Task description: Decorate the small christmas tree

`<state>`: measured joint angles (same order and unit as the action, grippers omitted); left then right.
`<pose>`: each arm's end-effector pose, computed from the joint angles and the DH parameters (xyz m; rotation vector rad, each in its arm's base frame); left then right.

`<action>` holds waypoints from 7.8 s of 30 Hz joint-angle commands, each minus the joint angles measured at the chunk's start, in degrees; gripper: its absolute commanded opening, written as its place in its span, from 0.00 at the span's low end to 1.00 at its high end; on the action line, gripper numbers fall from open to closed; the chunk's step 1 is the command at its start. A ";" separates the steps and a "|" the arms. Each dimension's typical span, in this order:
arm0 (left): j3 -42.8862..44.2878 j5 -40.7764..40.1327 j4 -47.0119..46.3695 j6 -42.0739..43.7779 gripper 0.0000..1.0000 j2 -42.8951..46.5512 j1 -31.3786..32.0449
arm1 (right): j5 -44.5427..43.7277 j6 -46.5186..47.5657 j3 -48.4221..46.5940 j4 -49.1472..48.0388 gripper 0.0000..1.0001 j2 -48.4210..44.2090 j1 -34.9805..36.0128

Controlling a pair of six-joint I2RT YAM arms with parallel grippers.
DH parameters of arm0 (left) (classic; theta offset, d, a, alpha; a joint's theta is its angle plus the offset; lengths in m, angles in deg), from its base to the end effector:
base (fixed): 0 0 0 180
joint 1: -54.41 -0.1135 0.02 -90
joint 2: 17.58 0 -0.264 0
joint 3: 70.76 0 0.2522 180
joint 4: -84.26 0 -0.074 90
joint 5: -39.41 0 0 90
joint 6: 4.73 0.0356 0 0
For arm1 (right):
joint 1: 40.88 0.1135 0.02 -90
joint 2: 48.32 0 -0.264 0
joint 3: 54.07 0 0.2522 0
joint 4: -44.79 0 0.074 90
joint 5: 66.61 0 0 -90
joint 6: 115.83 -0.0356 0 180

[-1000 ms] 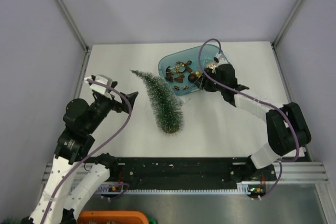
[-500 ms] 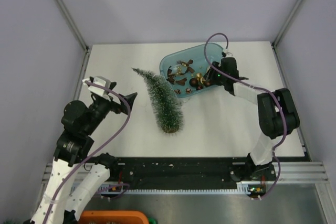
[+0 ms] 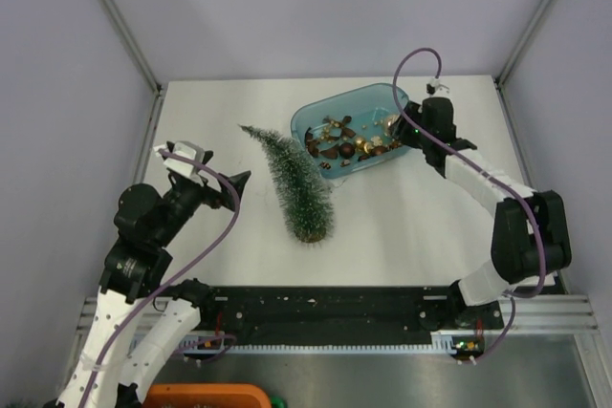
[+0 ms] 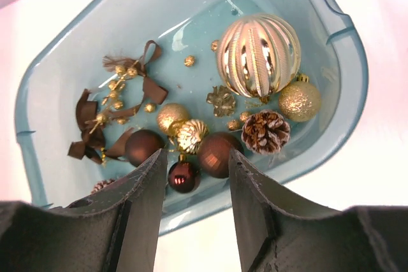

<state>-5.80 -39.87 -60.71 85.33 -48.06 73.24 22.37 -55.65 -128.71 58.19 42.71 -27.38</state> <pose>0.1014 -0.0416 0.3891 0.4061 1.5421 -0.4034 0.3520 0.0838 0.2518 0.3119 2.0978 0.4363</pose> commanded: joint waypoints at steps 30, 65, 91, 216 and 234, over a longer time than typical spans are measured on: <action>0.66 2.20 -0.45 0.12 0.99 6.57 -0.46 | -5.14 -9.73 -2.13 5.81 0.43 6.71 7.60; -1.02 0.18 0.78 0.12 0.99 9.56 -0.55 | -18.49 14.44 -1.81 9.24 0.11 4.35 -1.54; -2.86 2.20 2.01 0.56 0.99 9.47 -0.46 | -10.41 16.73 5.16 11.96 0.43 -15.69 -5.15; -2.07 14.86 -4.13 -9.98 0.99 -1.51 -1.87 | 32.48 4.69 0.15 11.97 0.24 -32.49 14.54; 4.17 11.59 -8.71 -16.57 0.99 -5.47 -2.04 | 35.20 5.13 1.03 9.77 0.24 -30.47 14.80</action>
<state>-4.84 -29.25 -65.45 72.12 -52.98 71.65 56.21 -51.37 -125.76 71.24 12.92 -13.13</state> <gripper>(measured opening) 0.973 0.460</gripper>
